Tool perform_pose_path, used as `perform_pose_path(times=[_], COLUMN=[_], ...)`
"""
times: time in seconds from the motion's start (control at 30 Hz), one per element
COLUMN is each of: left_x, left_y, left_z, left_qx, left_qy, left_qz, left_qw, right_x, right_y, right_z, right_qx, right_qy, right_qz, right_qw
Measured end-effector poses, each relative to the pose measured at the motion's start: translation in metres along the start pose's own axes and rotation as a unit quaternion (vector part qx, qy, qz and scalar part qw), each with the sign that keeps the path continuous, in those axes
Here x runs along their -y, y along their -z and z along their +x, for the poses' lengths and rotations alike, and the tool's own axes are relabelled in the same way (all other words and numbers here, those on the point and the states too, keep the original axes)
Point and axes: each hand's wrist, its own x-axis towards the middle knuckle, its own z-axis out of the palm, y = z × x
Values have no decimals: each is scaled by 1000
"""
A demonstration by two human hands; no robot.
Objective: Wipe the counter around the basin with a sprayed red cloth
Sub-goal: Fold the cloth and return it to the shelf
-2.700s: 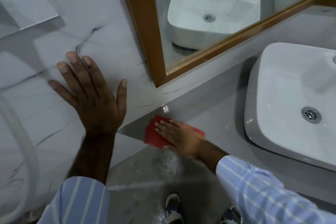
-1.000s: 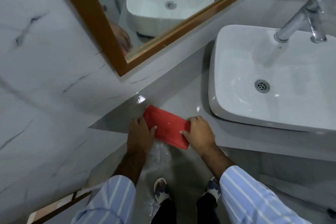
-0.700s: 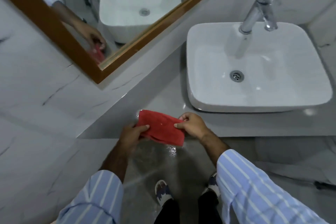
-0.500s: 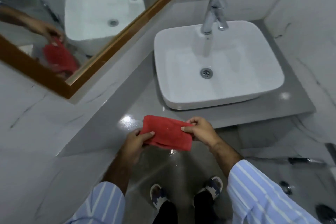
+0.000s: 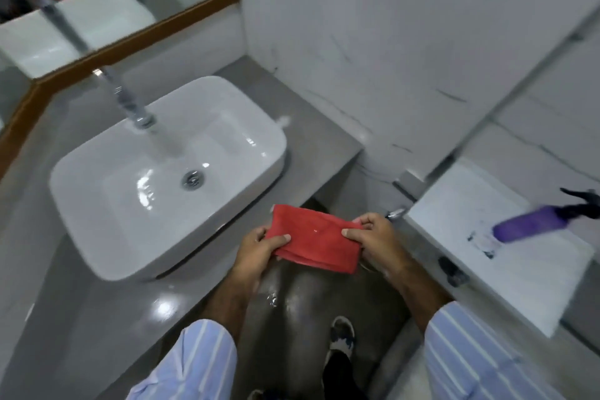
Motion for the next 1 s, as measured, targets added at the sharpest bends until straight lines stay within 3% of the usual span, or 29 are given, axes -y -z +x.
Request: perform_pose_path(times=[0.1, 0.2, 0.3, 0.4, 0.5, 0.7, 0.83, 0.93, 1.0], left_x=[-34, -62, -84, -90, -86, -71, -57, -54, -58], left_y=[-80, -164, -244, -321, -385, -446, -450, -434, -421], left_z=[17, 36, 51, 59, 67, 95, 114, 116, 108], left_qx=[55, 123, 182, 232, 251, 221, 243, 278, 285], left_qy=[-63, -149, -222, -291, -324, -320, -276, -261, -288], left_qz=[86, 201, 330, 459, 524, 588, 656, 679, 676], left_qw=[993, 960, 899, 806, 747, 709, 660, 628, 616], right_x=[-17, -42, -63, -81, -88, -84, -89, -102, -117], right_y=[62, 116, 151, 174, 193, 207, 211, 227, 245], right_z=[-1, 0, 3, 11, 25, 59, 70, 60, 40], right_qx=[-67, -133, -151, -145, -132, -151, -124, -182, -250], right_qy=[-29, -60, -88, -101, -98, -116, -112, -66, -62], right_qz=[76, 119, 157, 179, 226, 305, 227, 34, -109], right_qw=[994, 982, 972, 968, 960, 933, 959, 980, 960])
